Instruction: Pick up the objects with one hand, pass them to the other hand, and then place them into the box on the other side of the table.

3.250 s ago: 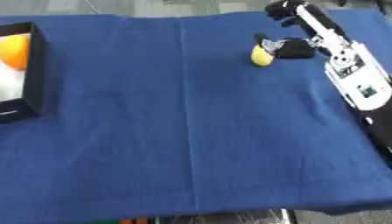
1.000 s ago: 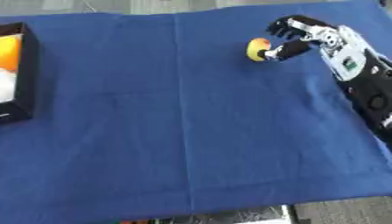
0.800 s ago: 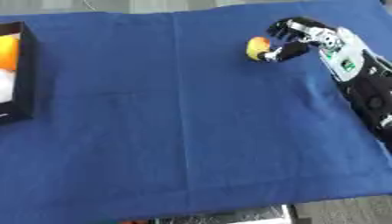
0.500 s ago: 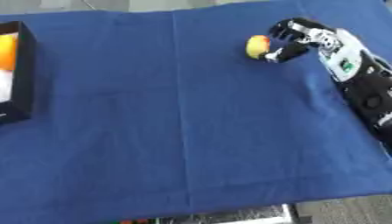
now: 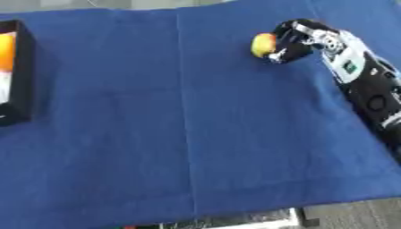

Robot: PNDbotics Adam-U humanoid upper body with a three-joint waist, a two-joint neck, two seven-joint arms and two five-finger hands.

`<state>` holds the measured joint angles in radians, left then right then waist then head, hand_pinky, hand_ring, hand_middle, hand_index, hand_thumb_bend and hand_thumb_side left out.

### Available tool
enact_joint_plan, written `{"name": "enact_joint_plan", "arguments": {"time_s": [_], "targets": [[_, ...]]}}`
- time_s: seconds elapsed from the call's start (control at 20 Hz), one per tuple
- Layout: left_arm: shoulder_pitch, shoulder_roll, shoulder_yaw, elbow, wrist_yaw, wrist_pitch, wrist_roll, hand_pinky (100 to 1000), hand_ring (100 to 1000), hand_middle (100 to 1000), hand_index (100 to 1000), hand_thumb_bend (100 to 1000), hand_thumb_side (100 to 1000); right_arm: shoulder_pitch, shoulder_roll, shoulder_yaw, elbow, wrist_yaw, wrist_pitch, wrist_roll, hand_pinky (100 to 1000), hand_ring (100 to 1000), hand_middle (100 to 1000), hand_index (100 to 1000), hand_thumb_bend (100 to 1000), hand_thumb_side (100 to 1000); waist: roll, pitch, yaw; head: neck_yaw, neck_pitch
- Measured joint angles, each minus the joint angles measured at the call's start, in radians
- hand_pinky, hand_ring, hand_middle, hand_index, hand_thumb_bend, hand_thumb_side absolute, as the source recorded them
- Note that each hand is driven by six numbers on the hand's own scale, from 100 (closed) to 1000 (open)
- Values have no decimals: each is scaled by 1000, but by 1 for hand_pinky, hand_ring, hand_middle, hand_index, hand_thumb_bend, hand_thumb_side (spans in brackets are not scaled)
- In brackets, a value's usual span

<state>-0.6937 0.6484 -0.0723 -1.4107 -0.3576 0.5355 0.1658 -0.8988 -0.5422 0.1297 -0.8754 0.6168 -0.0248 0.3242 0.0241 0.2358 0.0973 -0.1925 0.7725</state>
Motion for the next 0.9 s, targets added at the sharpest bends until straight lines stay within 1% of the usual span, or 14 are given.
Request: {"name": "enact_joint_plan", "arguments": {"time_s": [0.15, 0.2, 0.25, 0.3, 0.35, 0.4, 0.45, 0.5, 0.55, 0.6, 0.65, 0.7, 0.75, 0.9], "targets": [[0, 0, 0, 0, 0, 0, 0, 729, 790, 761, 695, 519, 586, -2, 0, 0, 0, 0, 3, -3, 814, 818, 743, 827, 395, 340, 0, 3, 1, 0, 0], [0, -1, 0, 0, 0, 0, 0, 729, 791, 761, 695, 518, 587, -3, 0, 0, 0, 1, 5, -6, 814, 810, 713, 800, 368, 318, 0, 4, 1, 0, 0], [0, -4, 0, 0, 0, 0, 0, 729, 791, 761, 695, 518, 587, -4, 0, 0, 0, 2, 8, -10, 814, 809, 710, 797, 364, 315, 0, 5, 1, 0, 0], [0, -5, 0, 0, 0, 0, 0, 730, 791, 762, 695, 516, 588, -5, 1, 0, 0, 3, 10, -14, 814, 801, 674, 765, 324, 277, 0, 5, 2, 0, 0], [0, -6, 0, 0, 0, 0, 0, 730, 791, 762, 695, 516, 588, -5, 1, 0, 0, 4, 11, -16, 814, 800, 671, 762, 320, 272, 0, 6, 2, 0, 0], [0, -8, 0, 0, 0, 0, 0, 730, 791, 762, 695, 515, 588, -6, 1, 0, 0, 4, 13, -19, 812, 792, 648, 741, 300, 231, 0, 6, 2, 0, 0], [0, -8, 0, 0, 0, 0, 0, 730, 791, 762, 695, 514, 589, -7, 1, 0, 0, 5, 14, -21, 812, 790, 641, 735, 295, 220, 0, 6, 2, 0, 0], [0, -8, 0, 0, 0, 0, 0, 730, 792, 762, 695, 513, 589, -7, 1, 0, 0, 5, 15, -23, 810, 783, 619, 713, 280, 180, 0, 6, 2, 0, 0], [0, -8, 0, 0, 0, 0, 0, 730, 792, 762, 695, 512, 589, -8, 2, 0, 0, 5, 16, -25, 809, 779, 611, 704, 273, 161, 0, 6, 2, 0, 0], [0, -8, 0, 0, 0, 0, 0, 730, 792, 763, 695, 511, 589, -8, 3, 0, 0, 5, 17, -27, 806, 769, 590, 684, 249, 114, -1, 6, 2, 0, 0], [0, -8, 0, 0, 0, -1, 0, 730, 792, 763, 696, 510, 590, -8, 3, 1, 0, 7, 18, -28, 805, 768, 588, 683, 245, 109, -1, 6, 2, 0, 0], [1, -8, 0, -1, 0, -1, 0, 730, 792, 763, 695, 510, 590, -8, 4, 1, 0, 9, 19, -30, 801, 757, 570, 665, 214, 100, -1, 6, 2, 0, 0], [1, -8, 0, -1, 0, -1, 0, 730, 792, 763, 695, 509, 590, -8, 4, 1, 0, 12, 20, -32, 800, 752, 564, 659, 204, 100, -1, 6, 2, 0, 0], [2, -8, 0, -1, 1, -1, 0, 731, 792, 763, 695, 507, 590, -8, 7, 1, -1, 12, 19, -40, 788, 728, 527, 622, 202, 100, -1, 6, 2, 0, 0]]}}
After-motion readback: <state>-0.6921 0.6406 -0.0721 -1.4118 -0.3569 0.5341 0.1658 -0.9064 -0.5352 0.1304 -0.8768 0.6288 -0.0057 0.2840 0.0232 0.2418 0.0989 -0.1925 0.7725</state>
